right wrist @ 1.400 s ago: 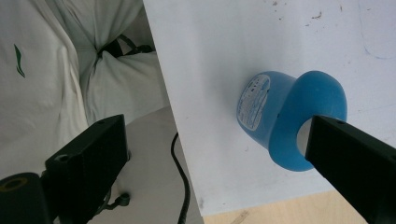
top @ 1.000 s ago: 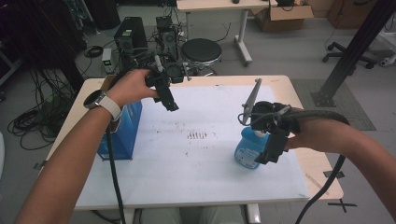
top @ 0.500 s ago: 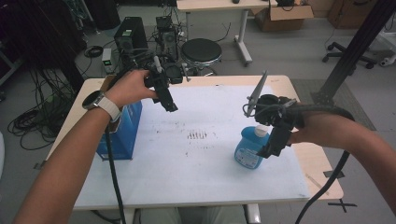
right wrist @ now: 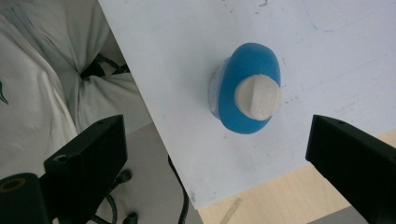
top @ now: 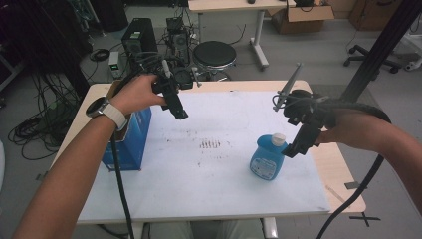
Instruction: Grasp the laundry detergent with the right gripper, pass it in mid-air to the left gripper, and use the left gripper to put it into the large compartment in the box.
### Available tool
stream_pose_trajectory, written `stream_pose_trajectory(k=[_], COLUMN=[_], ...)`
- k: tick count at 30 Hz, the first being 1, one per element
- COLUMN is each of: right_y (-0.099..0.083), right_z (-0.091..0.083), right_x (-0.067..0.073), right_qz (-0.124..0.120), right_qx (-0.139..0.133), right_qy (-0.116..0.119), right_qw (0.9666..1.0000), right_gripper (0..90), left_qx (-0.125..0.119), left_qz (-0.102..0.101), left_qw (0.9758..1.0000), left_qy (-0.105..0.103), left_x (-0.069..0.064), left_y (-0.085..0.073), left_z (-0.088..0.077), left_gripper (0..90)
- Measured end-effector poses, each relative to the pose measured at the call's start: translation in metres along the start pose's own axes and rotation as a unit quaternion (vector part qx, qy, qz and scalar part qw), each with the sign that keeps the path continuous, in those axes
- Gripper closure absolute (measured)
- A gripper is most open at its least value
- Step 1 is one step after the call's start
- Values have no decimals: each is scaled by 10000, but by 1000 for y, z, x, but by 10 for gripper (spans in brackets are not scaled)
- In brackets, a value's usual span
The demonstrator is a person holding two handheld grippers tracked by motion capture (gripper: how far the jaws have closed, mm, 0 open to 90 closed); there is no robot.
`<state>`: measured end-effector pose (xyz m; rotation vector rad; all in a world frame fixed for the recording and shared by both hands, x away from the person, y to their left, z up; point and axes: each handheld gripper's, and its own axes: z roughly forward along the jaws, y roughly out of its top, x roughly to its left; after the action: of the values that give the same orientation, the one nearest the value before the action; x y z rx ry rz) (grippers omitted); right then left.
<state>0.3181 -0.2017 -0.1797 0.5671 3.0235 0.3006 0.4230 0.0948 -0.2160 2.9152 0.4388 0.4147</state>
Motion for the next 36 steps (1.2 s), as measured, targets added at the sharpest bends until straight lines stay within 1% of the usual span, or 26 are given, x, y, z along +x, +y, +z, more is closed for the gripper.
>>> stream_pose_trajectory(k=[2,8,11,12,18,20,21,23,24,26,28,29,31,32,36], right_y=[-3,-7,-9,-10,-13,-15,-17,-17,-20,-21,-24,-24,-27,-27,-32], right_z=[-1,-1,-1,-1,1,3,5,6,8,9,12,12,16,16,23], right_x=[-3,-7,-9,-10,-12,-13,-14,-14,-16,-16,-17,-17,-19,-19,-20], right_qz=[86,212,308,384,491,526,596,621,694,729,806,806,908,908,1033], right_qx=[1,-7,-18,7,-15,-22,-11,0,-10,-16,-48,-48,-127,-127,-177], right_qy=[-13,-48,-63,-86,-90,-89,-92,-97,-114,-114,-128,-128,-126,-126,-115], right_qw=[10000,9998,9995,9992,9988,9986,9982,9980,9975,9973,9966,9966,9957,9957,9944], right_gripper=[55,56,58,60,60,60,60,60,60,60,60,60,60,60,59], left_qx=[-10,-10,-39,-43,-25,-23,-50,-41,-52,-26,-26,-26,-36,-56,-50], left_qz=[3,3,-13,-14,-5,-4,-12,-5,-12,0,-21,-21,-14,-21,-27], left_qw=[10000,10000,10000,10000,10000,10000,10000,10000,10000,10000,10000,10000,10000,10000,10000], left_qy=[-1,1,10,13,8,7,13,11,17,15,15,15,22,23,36], left_x=[0,-1,-1,-1,-1,-1,-1,-1,-1,-1,-2,-2,-1,-1,-1], left_y=[0,0,-1,-1,-1,-1,-1,0,-1,0,-1,-1,-1,-1,-2], left_z=[0,0,0,0,0,0,0,-1,-1,-1,-1,-1,-1,-1,-1], left_gripper=[49,49,49,49,49,49,49,49,49,49,49,49,49,49,49])
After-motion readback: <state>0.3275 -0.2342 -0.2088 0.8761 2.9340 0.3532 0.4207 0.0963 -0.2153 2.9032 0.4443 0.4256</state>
